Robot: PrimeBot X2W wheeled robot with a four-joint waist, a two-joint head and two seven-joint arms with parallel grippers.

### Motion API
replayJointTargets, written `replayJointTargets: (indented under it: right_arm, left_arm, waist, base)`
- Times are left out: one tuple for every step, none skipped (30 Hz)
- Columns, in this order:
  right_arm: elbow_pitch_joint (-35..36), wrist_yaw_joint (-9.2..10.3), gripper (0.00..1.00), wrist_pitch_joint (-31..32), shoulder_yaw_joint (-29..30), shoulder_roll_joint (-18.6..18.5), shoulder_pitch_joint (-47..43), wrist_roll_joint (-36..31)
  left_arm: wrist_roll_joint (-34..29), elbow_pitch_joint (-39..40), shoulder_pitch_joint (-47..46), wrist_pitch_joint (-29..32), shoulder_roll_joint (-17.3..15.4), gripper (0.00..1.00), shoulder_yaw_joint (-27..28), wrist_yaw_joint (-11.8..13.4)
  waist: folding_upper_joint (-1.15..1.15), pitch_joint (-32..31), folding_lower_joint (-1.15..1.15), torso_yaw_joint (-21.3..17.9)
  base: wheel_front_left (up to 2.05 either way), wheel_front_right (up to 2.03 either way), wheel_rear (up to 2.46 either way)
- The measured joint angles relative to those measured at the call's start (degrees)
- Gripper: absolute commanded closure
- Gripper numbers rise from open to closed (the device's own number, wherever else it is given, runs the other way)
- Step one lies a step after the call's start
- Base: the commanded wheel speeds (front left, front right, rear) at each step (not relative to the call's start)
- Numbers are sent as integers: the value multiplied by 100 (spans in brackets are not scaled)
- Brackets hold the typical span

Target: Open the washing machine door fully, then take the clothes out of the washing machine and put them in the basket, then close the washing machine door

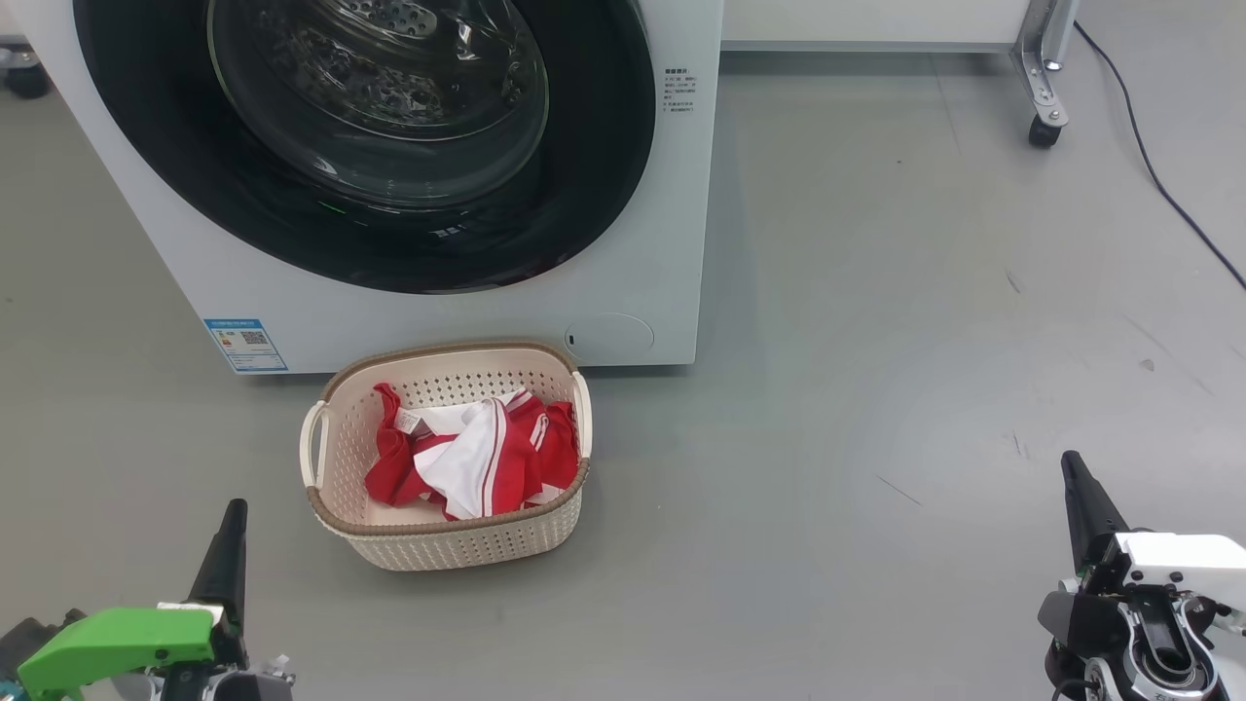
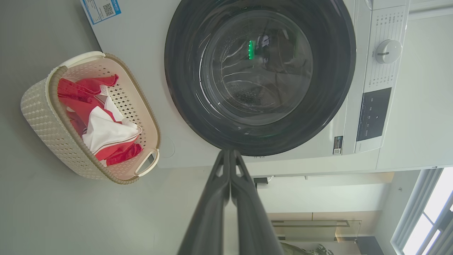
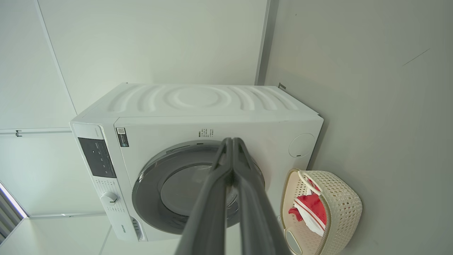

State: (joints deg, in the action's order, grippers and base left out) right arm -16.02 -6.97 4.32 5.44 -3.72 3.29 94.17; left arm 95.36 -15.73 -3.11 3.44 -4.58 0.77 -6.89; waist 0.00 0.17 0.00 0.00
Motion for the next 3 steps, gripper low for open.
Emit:
replayJointTargets:
  right_arm:
    - [0,0,100,0,0,0,0,0]
    - [1,0,100,0,0,0,0,0]
    - [1,0,100,0,1,0,0,0]
  left_arm:
    - [0,0,0,0,0,100,1,0]
    - [-3,1,0,0,0,100,2,0]
    - [-5,1,0,0,0,100,3,0]
  waist:
    - [0,0,0,0]
    - [0,0,0,0]
    - [0,0,0,0]
  base:
    - [0,0,0]
    - [0,0,0]
    - [0,0,0]
